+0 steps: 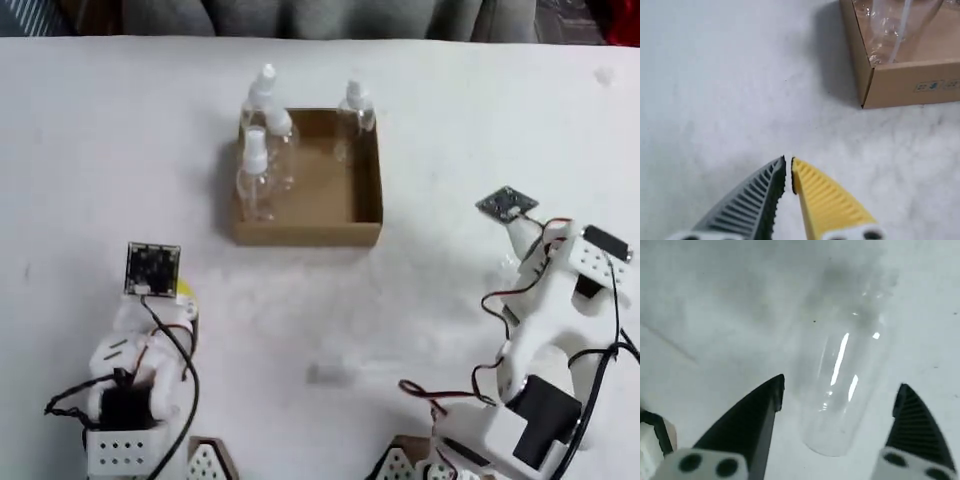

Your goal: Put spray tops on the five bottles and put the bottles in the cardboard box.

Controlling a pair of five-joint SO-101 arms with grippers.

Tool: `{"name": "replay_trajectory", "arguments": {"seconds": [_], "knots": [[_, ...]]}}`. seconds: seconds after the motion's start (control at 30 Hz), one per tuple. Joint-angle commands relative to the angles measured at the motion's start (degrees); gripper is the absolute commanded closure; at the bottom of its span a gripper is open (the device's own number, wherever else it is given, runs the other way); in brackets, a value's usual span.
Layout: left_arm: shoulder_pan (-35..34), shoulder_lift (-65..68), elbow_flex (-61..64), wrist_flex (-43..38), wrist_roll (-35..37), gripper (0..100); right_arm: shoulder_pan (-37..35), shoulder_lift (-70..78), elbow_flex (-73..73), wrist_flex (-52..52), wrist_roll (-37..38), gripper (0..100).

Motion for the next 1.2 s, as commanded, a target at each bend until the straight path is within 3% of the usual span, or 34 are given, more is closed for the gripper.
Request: {"name": "replay_trajectory", "arguments": {"seconds": [0.0,0.3,0.73,1.0,1.17], "knots": [[-0.4,-0.9,-0.1,0.4,-0.5,98,0.1,-2.5,2.9,-7.5,0.5,66.1],[-0.4,-0.9,-0.1,0.4,-0.4,98,-4.0,-2.3,5.8,-12.4,-2.0,66.2],[-0.6,-0.9,-0.1,0.4,-0.4,98,-3.8,2.2,3.1,-14.2,-6.5,66.4],[-0.6,-0.9,-0.1,0.4,-0.4,98,-2.9,10.7,-5.5,-11.4,-9.3,80.6],[-0.6,-0.9,-0.1,0.4,-0.4,98,-3.2,10.1,-11.0,-5.0,-9.2,66.0]]}}
